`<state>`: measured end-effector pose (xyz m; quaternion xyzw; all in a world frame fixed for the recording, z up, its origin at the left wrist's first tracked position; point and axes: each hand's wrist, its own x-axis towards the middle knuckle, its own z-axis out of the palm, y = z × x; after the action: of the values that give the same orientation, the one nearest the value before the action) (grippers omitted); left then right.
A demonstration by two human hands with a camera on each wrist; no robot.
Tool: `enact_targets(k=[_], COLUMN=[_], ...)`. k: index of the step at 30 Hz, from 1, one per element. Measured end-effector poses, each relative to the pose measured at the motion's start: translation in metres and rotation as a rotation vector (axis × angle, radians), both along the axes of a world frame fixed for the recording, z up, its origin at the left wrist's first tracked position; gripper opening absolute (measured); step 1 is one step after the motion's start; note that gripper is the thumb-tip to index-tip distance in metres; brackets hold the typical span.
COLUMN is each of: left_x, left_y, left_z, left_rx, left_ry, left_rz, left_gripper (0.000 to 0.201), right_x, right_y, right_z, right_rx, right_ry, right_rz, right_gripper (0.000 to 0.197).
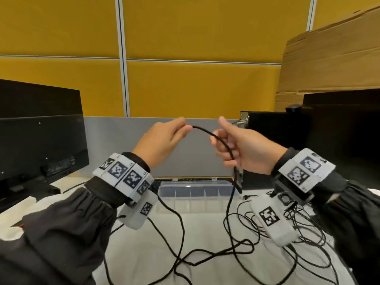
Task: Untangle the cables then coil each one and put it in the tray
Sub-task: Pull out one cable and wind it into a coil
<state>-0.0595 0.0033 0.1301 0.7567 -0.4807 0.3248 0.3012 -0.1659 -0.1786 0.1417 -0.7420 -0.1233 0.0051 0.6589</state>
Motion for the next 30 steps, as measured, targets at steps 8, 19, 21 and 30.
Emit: enact_targets(k=[8,19,21,30], left_x=[0.026,-0.013,-0.023,0.015], left_y=[0.017,-0.021,-0.033,-0.002], left_z=[-0.017,0.007,0.012,-0.016], left_rx=[0.178,0.197,0.182,0.202], left_ry=[0.139,0.068,0.018,0.17], left_rz=[0.039,-0.054,-0.107,-0.06], left_gripper=[0.031,0.033,0.031,0.034], right_x=[0.006,0.007,0.012,-0.001], right_y=[-0.044,-0.041,-0.007,-0.011], right_z=[0.013,0.027,0.017,-0.002], right_rx=[-0.462,-1.417,-1.384,-0.022], right_ry=[-0.216,-0.511,-0.568,-0.232], right_rz=[-0.611,-1.023,-0.757,-0.389], right_gripper=[0.024,0.053,0.053,0.025])
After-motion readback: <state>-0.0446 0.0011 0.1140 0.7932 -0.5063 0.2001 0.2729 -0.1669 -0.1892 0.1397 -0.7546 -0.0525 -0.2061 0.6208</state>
